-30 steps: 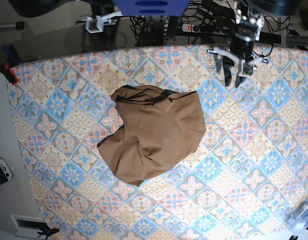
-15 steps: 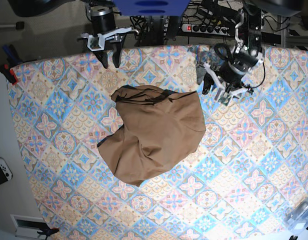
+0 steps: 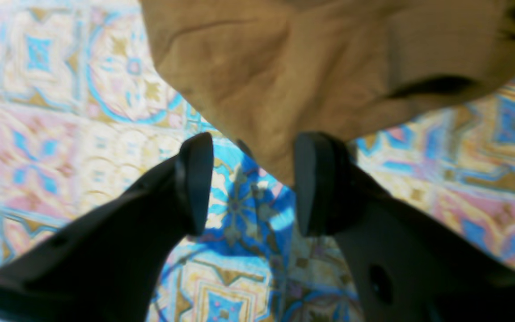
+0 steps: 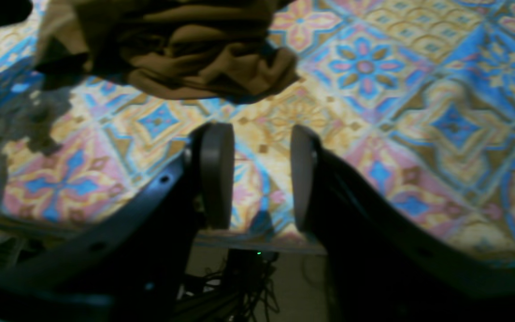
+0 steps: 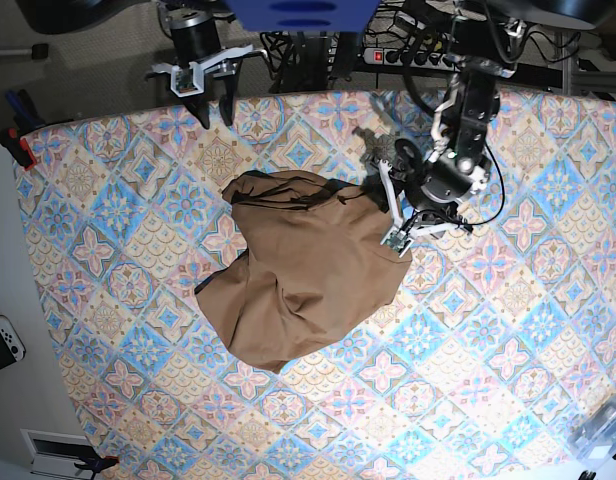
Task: Layout the t-shirt on the table in an organized manner, then fold the t-shirt properly
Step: 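Reach the left gripper down and grasp the brown t-shirt's edge, then lift and drag the grasped shirt edge away from the crumpled pile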
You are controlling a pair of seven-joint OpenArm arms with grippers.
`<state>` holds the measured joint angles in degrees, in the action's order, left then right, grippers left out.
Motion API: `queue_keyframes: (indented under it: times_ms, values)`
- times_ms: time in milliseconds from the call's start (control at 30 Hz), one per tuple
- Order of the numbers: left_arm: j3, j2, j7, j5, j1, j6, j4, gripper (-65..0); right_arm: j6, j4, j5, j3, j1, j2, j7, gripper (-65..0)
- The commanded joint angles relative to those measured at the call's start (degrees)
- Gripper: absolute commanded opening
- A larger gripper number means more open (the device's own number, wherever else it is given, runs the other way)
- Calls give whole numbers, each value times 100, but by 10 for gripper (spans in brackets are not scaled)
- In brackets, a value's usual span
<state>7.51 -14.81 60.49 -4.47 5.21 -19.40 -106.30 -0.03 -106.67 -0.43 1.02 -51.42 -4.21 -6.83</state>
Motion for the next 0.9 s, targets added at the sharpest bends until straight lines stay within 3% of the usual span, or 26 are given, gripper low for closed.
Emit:
queue_keyframes:
  times_ms: [0, 333, 400, 500, 533, 700, 867]
  values:
    - [27, 26, -66, 38, -148, -16, 32, -360, 16, -98, 3, -1, -67, -6, -157, -442]
    - [273, 149, -93, 205, -666, -34, 1289, -376, 16, -98, 3, -1, -67, -6, -157, -443]
    - [432, 149, -234, 205, -745, -34, 1527, -436, 16, -98, 3, -1, -67, -6, -157, -443]
    - [607, 158, -497, 214, -754, -34, 1720, -619, 16, -98, 3, -1, -67, -6, -157, -443]
    - [643, 167, -524, 214, -754, -34, 1729, -650, 16, -98, 3, -1, -67, -6, -157, -443]
    - [783, 316, -488, 232, -772, -34, 1544, -650, 16, -71, 12, -1, -67, -6, -157, -444]
    - [774, 325, -488, 196, -728, -7, 270, -650, 16, -54, 12, -1, -67, -6, -157, -445]
